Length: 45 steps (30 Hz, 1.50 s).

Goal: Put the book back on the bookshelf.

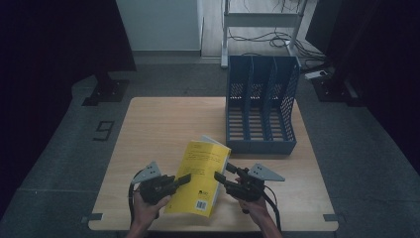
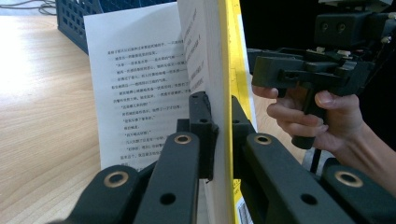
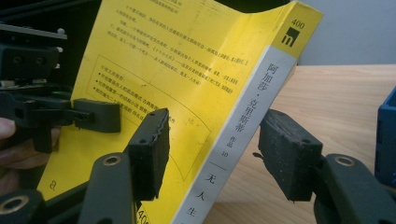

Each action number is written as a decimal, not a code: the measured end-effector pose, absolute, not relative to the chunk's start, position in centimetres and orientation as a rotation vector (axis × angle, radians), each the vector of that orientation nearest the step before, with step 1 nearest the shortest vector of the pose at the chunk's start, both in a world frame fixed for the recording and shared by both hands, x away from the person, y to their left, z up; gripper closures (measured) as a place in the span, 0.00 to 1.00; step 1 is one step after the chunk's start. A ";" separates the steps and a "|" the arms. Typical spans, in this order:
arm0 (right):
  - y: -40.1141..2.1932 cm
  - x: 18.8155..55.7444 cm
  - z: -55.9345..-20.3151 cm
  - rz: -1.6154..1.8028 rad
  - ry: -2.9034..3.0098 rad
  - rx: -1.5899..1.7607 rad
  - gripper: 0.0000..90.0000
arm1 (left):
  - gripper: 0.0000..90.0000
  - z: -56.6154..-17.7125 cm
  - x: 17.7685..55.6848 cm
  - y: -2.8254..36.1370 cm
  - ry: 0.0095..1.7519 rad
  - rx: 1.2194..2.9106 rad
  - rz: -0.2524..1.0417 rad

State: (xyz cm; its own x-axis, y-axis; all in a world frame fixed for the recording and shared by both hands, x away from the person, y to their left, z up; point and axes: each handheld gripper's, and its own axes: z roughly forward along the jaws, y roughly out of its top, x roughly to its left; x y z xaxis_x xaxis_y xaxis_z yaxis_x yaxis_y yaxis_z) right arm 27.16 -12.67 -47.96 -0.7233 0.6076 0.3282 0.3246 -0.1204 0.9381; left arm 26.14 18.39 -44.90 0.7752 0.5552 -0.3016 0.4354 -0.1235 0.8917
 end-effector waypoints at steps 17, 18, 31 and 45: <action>-11.9 26.7 -47.7 1.884 1.953 0.960 0.50 | 0.95 -45.1 26.3 18.2 0.741 1.763 0.102; -11.9 26.7 -47.7 1.884 1.953 0.960 0.50 | 0.95 -45.1 26.3 18.2 0.741 1.763 0.102; -12.2 27.8 -48.7 1.916 2.026 0.991 0.39 | 0.95 -45.3 26.1 17.3 0.609 1.813 0.053; -11.4 26.8 -48.0 1.846 1.991 0.901 0.64 | 0.94 -45.5 26.8 18.3 0.731 1.780 0.069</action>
State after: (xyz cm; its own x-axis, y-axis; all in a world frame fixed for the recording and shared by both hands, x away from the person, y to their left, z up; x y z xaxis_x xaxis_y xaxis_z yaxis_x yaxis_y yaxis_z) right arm 26.78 -11.45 -47.96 -0.7662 0.6088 0.2055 0.2508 -0.0110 0.9680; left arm 26.83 18.31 -45.50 0.8039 0.5064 -0.3118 0.4397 -0.1530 0.8850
